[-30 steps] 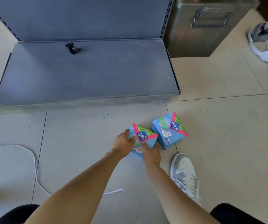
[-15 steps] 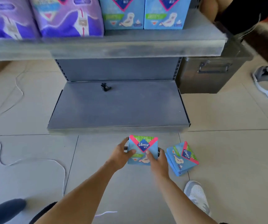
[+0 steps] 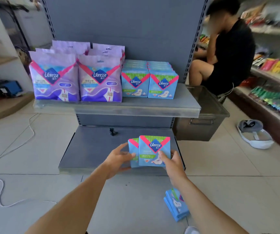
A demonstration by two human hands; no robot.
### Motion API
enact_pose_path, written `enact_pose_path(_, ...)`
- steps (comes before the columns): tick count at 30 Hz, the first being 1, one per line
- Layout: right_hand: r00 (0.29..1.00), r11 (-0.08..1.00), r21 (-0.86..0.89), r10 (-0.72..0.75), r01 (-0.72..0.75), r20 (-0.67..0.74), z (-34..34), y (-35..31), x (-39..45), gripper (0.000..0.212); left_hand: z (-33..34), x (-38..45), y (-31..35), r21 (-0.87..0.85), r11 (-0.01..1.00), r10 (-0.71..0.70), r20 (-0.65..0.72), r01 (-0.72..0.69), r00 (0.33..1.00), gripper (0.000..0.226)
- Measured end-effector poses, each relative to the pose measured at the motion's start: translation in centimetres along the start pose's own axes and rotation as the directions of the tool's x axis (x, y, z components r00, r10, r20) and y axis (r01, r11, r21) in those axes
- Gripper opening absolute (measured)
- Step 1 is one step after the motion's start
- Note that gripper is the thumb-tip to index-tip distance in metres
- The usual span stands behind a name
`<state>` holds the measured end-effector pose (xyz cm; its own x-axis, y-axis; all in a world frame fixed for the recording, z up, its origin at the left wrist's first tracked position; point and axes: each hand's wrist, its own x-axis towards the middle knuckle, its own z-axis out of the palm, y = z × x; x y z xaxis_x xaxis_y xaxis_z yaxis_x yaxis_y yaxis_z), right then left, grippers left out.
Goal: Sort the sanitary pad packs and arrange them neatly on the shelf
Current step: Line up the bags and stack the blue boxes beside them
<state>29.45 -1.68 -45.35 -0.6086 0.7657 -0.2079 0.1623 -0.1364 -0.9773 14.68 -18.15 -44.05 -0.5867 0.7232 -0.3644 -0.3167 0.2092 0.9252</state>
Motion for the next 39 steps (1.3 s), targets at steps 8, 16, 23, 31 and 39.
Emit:
enact_pose_path(8, 0.982, 0.973, 0.204, -0.133, 0.104, 0.135, -0.8, -8.5, -0.4, 0.026, -3.3, -2.9, 6.7, 0.017, 0.996, 0.089, -0.082, -0.088, 0.993, 0.036)
enact_pose_path(16, 0.941, 0.925, 0.307, -0.288, 0.224, 0.181, -1.0, -17.4, 1.9, 0.027, -6.4, -3.3, 18.5, 0.068, 0.947, 0.321, -0.234, -0.313, 0.918, 0.031)
enact_pose_path(23, 0.858, 0.912, 0.3, -0.378, 0.28, 0.348, 2.1, -22.3, 5.0, 0.038, -4.3, -0.2, 23.2, 0.212, 0.901, 0.424, -0.24, -0.379, 0.873, 0.032)
enact_pose_path(31, 0.863, 0.924, 0.17, -0.38, 0.341, 0.334, 6.8, -20.5, 10.3, 0.037, -2.8, 3.8, 22.1, 0.268, 0.876, 0.454, -0.179, -0.401, 0.873, 0.035)
enact_pose_path(39, 0.882, 0.905, 0.032, -0.42, 0.424, 0.214, 7.4, -19.4, 10.9, 0.04, -0.1, 5.2, 20.9, 0.35, 0.843, 0.471, -0.11, -0.409, 0.875, 0.052)
